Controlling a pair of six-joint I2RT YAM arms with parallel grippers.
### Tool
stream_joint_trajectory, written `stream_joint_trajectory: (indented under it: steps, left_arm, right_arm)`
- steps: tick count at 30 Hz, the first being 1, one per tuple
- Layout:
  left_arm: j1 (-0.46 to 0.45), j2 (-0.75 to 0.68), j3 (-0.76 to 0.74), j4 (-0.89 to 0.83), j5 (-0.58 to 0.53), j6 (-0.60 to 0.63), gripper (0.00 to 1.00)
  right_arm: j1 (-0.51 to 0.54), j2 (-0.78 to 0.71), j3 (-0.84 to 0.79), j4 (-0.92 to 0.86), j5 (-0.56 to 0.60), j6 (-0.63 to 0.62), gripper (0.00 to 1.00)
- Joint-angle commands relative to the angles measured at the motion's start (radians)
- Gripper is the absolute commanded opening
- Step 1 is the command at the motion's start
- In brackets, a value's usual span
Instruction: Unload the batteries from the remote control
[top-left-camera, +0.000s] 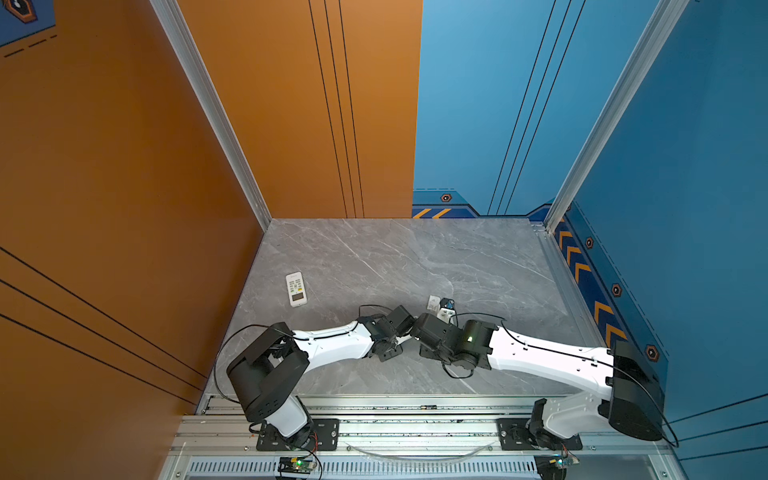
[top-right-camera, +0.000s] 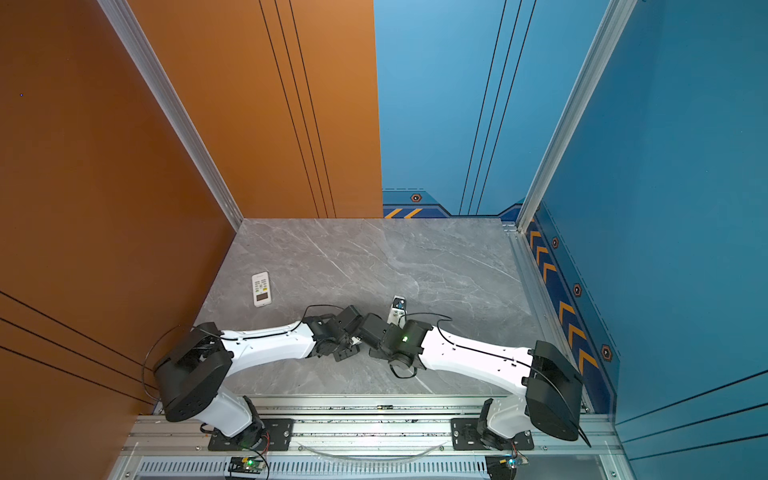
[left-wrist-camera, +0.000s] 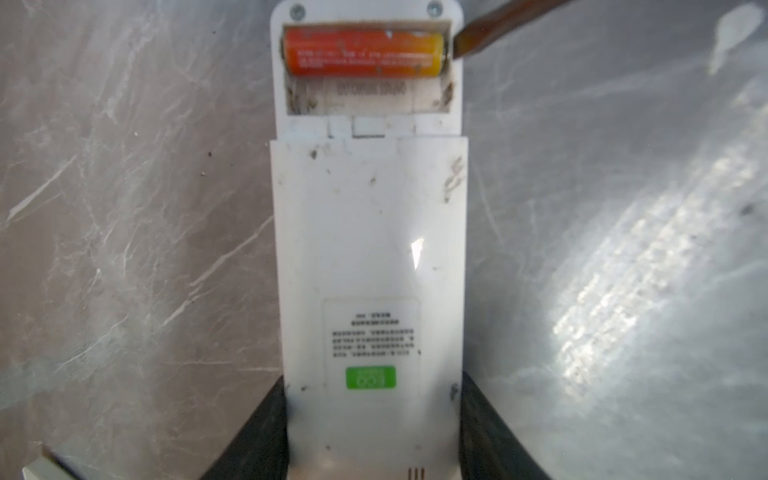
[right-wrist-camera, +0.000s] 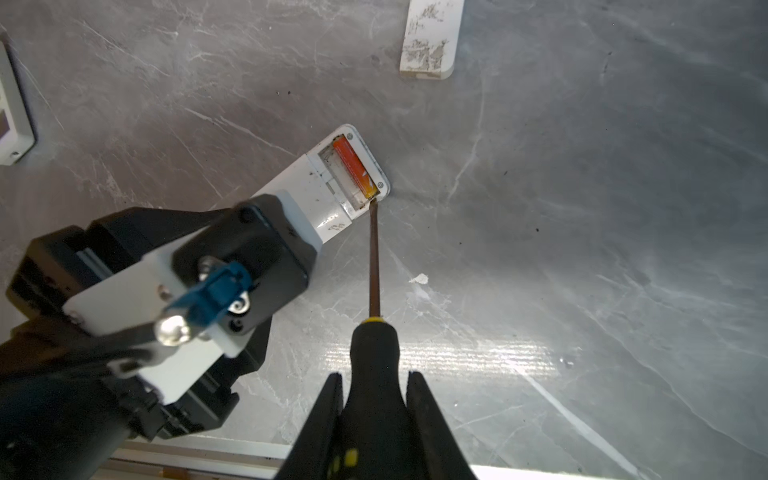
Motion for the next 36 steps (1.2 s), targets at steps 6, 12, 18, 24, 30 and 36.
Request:
stream_joint_trajectory:
  steps: [6,12,18,24,30,36]
  left_arm:
    - [-0.014,0.001,0.007,-0.103,0.233,0.083,0.00]
    - [0.012,0.004,0.029,-0.127,0.299,0.082,0.00]
    - [0.014,0.017,0.042,-0.127,0.326,0.082,0.00]
    - [0.033,0.023,0.054,-0.149,0.381,0.092,0.00]
    - [0.051,0.057,0.088,-0.199,0.446,0.105,0.00]
    - [0.057,0.073,0.103,-0.216,0.463,0.110,0.00]
  right_arm:
    - [-0.051,0.013,-0.245,0.415,0.005,-0.065,0.00]
    - [-0.057,-0.062,-0.370,0.585,-0.004,-0.073,0.00]
    - [-0.065,-0.125,-0.427,0.615,-0.011,-0.055,0.00]
    - [-0.068,-0.141,-0.483,0.741,-0.010,-0.052,0.00]
    - [-0.069,-0.134,-0.479,0.834,-0.001,-0.079,0.00]
    - [-0.071,-0.169,-0.481,0.885,0.039,-0.098,0.00]
